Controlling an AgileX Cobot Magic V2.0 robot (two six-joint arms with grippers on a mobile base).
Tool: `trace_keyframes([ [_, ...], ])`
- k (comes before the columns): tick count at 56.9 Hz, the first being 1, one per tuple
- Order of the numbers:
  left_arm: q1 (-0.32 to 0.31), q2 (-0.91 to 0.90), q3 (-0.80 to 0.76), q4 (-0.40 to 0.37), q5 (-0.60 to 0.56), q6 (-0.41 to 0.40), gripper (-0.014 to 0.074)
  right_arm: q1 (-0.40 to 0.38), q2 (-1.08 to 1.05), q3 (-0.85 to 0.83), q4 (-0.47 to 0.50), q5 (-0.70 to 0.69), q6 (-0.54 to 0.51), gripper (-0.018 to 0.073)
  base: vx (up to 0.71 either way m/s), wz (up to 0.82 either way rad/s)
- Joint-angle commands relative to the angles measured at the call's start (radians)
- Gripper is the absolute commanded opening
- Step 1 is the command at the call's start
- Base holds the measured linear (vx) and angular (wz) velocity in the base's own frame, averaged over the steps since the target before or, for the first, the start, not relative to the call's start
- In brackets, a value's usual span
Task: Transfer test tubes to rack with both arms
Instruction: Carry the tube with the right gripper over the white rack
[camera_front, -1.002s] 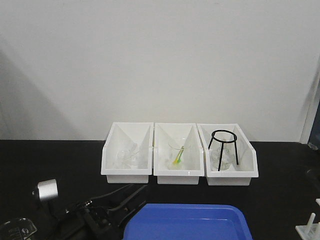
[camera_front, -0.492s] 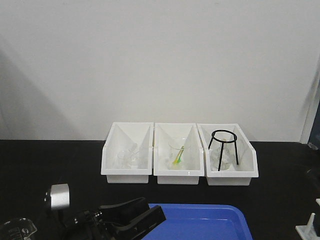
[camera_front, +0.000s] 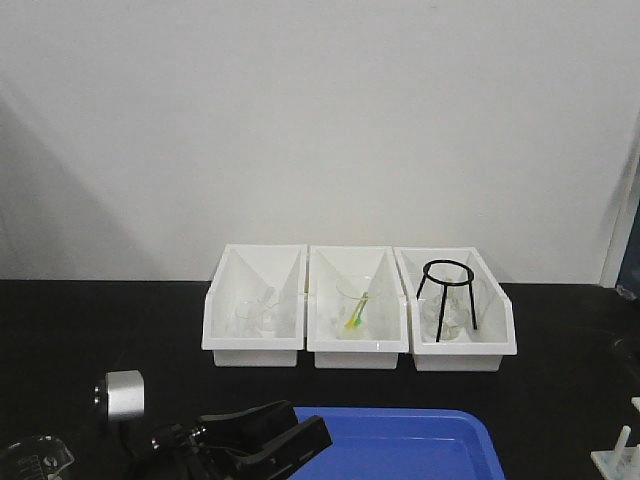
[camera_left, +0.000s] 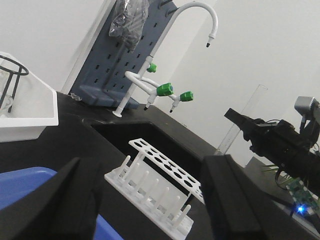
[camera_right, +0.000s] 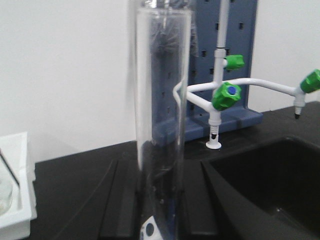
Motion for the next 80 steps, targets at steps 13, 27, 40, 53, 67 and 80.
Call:
trace_keyframes([
  [13, -0.001, -0.034, -0.018, -0.024, -0.067, 0.014, 0.0521, -0.283, 0.117, -0.032, -0.768, -0.174, 0.72, -0.0006, 0.0, 0.0],
  [27, -0.001, -0.034, -0.018, -0.008, -0.062, 0.116, 0.0521, -0.328, 0.261, -0.031, -0.95, -0.352, 0.742, -0.0006, 0.0, 0.0],
  [40, -0.001, -0.034, -0.018, -0.008, -0.039, 0.169, 0.0521, -0.328, 0.404, -0.031, -0.944, -0.48, 0.668, -0.0004, 0.0, 0.0],
  [53, -0.001, -0.034, -0.018, -0.008, -0.039, 0.169, 0.0521, -0.328, 0.526, -0.031, -0.861, -0.648, 0.623, -0.0001, 0.0, 0.0],
  [67, -0.001, -0.034, -0.018, -0.008, -0.039, 0.167, 0.0521, -0.328, 0.568, -0.031, -0.836, -0.667, 0.613, 0.0, 0.0, 0.0],
  [80, -0.001, -0.034, -0.018, -0.008, -0.039, 0.167, 0.0521, -0.328, 0.589, -0.032, -0.807, -0.677, 0.557, 0.0, 0.0, 0.0],
])
